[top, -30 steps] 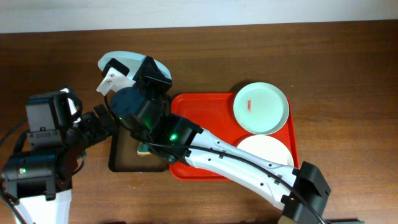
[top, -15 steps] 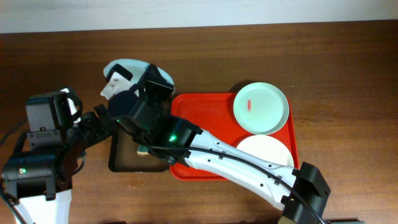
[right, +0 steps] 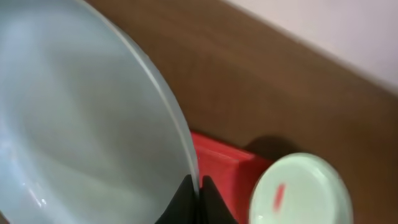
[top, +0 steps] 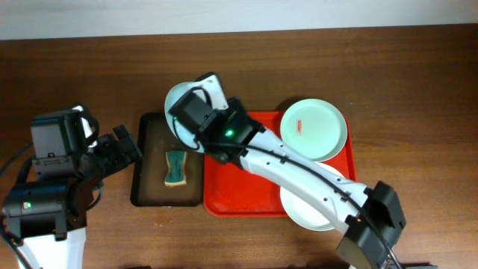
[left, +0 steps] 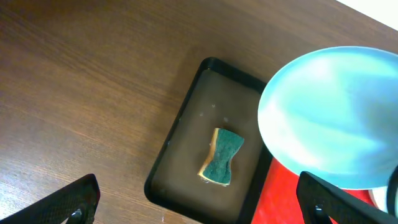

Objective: Clean dirty plates on tray and stack at the side
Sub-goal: 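Grasp the scrubbed plate with the right gripper and lift it, then carry the plate right and set it on the table beside the tray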

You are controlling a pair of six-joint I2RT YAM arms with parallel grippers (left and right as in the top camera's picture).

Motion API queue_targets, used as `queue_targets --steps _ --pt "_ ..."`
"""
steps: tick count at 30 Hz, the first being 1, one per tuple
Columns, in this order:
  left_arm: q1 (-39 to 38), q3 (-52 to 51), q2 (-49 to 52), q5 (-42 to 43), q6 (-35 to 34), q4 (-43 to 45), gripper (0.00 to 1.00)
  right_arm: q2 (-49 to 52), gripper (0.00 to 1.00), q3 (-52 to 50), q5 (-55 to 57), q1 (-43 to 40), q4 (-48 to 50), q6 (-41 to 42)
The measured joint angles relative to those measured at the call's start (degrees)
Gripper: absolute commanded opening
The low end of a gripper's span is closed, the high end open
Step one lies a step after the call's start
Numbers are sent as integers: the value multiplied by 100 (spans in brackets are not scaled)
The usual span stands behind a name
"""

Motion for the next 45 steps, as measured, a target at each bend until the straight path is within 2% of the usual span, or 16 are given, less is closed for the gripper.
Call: queue_targets --steps 4,8,10,11,12,16,18,22,26,30,37,45 --pt "0 0 0 0 0 2 99 -144 4 0 -1714 -938 -409 850" --pt "0 0 0 0 0 2 99 -737 4 0 -3558 -2533 -962 1099" --pt "0 0 0 0 0 0 99 -870 4 33 -4054 -3281 -1467 1150" --pt "0 0 0 0 0 2 99 -870 4 31 -4205 -3587 -1803 1154" --pt "0 0 0 0 0 2 99 -870 4 9 -4301 -4286 -2256 1165" --pt "0 0 0 0 0 0 99 -870 4 9 -4081 -5545 -3134 1167" --pt "0 0 0 0 0 0 99 -870 4 4 -3722 -6234 -3410 1156" --pt "0 0 0 0 0 2 99 -870 4 -138 -3475 -7095 -3495 955" --pt "0 0 0 0 0 2 99 -870 4 -669 -3202 -7812 -3202 835" --pt "0 0 0 0 0 2 99 -890 4 -1471 -3110 -8343 -2463 793" --pt "0 0 0 0 0 -4 99 -901 4 -3108 -3351 -8454 -249 780" --pt "0 0 0 0 0 0 99 -901 4 -3390 -3965 -8454 184 778"
